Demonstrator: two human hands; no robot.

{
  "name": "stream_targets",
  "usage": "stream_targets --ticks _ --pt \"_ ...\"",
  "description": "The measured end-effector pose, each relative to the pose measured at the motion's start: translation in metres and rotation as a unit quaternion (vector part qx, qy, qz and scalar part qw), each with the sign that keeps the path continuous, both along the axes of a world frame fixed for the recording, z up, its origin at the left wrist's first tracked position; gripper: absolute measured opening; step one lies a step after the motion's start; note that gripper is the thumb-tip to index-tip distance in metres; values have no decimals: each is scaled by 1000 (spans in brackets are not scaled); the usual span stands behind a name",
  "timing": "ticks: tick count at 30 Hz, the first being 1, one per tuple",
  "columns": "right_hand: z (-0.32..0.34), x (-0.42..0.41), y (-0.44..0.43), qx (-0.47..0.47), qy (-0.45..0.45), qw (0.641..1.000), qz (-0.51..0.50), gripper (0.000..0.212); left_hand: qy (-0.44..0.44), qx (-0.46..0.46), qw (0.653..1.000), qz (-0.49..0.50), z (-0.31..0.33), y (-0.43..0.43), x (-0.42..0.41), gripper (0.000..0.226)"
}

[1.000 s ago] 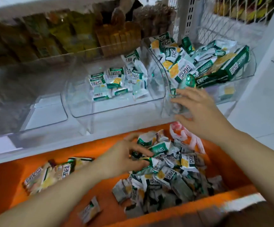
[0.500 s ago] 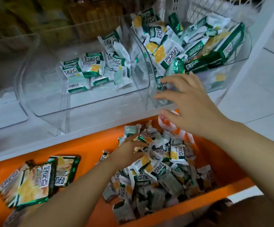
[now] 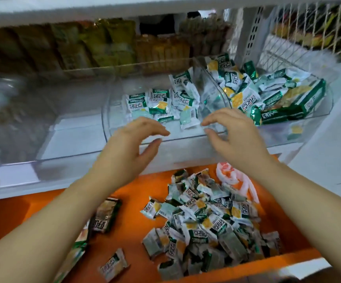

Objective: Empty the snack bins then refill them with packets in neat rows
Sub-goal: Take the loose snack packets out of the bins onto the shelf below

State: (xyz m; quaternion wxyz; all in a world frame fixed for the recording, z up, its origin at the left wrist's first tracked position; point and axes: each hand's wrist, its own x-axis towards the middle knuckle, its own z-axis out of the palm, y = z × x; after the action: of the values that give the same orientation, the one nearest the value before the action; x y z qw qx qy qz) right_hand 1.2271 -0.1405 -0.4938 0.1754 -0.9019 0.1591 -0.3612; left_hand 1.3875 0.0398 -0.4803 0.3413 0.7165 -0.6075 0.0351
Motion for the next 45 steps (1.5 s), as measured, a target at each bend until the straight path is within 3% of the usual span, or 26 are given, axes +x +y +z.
stream_targets --ticks 2,5,10,15,21,26,30,32,36,38,40,42,45 --pt "11 21 4 6 52 998 16 19 -72 -8 995 71 5 12 28 24" --pt "21 55 -3 43 198 979 12 36 -49 18 985 164 -2 25 64 19" --pt "21 104 -37 97 390 915 -34 55 40 -15 991 124 -15 29 79 22" --pt "1 138 -54 54 507 858 -59 63 102 -18 989 101 -14 31 82 25" --pt "11 138 -43 75 454 888 -12 33 133 -23 987 85 -16 35 86 30" --pt "64 120 -6 231 256 933 100 32 129 -42 986 97 -7 31 88 44" --pt "89 125 29 324 161 910 202 22 97 -47 991 81 9 13 84 61" --pt "91 131 39 345 141 898 234 25 110 -61 989 76 13 3 82 54" --pt "72 144 14 390 104 900 166 30 188 -98 973 91 11 -5 87 36" --pt "53 150 -11 366 141 916 88 33 212 -141 961 109 8 -6 86 34" --pt "29 156 -30 261 260 929 48 62 224 -171 952 121 7 -7 83 39" --pt "7 164 -42 152 363 918 42 90 246 -190 942 123 7 -9 81 47" --pt "-13 177 -51 79 429 899 36 105 271 -194 933 137 7 -10 82 47"
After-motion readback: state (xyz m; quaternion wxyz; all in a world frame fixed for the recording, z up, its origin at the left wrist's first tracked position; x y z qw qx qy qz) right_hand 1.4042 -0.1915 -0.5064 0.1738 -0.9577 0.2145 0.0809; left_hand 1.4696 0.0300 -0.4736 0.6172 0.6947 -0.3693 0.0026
